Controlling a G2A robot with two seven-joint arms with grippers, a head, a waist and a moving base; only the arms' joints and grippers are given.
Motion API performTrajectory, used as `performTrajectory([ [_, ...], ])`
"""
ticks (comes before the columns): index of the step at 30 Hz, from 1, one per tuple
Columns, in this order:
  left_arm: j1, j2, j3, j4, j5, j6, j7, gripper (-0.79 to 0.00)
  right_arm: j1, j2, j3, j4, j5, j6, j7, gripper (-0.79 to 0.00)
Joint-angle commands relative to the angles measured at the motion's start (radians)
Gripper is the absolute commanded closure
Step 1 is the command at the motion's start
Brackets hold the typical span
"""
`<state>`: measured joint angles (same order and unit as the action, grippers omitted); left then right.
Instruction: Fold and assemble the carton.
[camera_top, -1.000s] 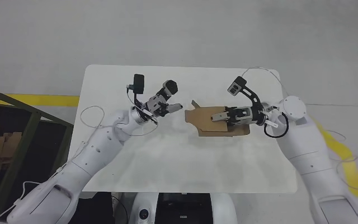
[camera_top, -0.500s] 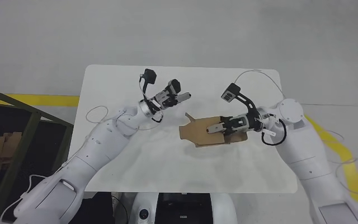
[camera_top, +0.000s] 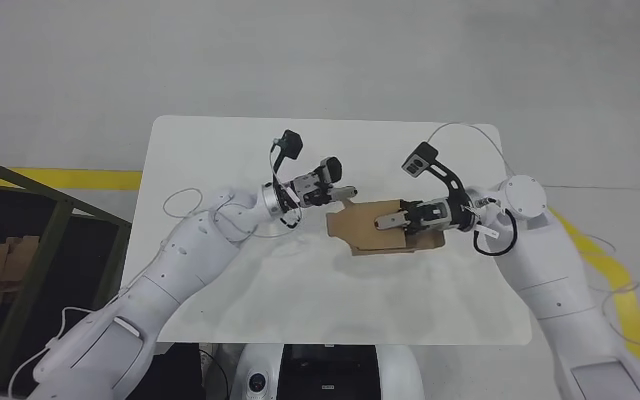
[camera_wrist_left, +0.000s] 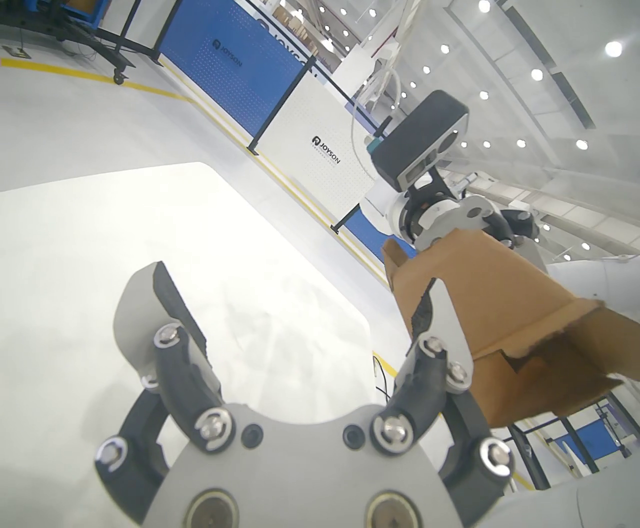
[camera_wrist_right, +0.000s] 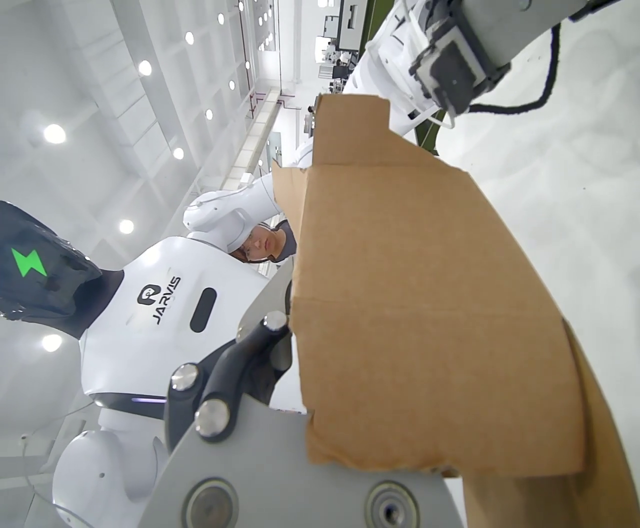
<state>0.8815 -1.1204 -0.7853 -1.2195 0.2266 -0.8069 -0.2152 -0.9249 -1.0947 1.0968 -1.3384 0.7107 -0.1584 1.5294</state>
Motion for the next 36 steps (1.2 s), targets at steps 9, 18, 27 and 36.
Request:
performTrajectory([
  [9,0.046,0.006,-0.048,-0.04,0.061,-0.083,0.009,-0.785,0.006,-0.002,0.005,0.034,0.019,-0.01,-0.014,0.0],
  [18,0.08,0.008,-0.071,-0.076,0.118,-0.094,-0.003,-0.785,0.011,-0.004,0.002,0.039,0.022,-0.011,-0.025,0.0],
  [27,0.081,0.0,-0.078,-0.092,0.121,-0.094,-0.011,-0.785,0.009,-0.006,-0.007,0.029,0.01,-0.009,-0.038,0.0],
  [36,0.083,-0.007,-0.087,-0.099,0.119,-0.095,-0.022,-0.785,0.007,-0.007,-0.008,0.03,0.009,-0.01,-0.042,0.0],
])
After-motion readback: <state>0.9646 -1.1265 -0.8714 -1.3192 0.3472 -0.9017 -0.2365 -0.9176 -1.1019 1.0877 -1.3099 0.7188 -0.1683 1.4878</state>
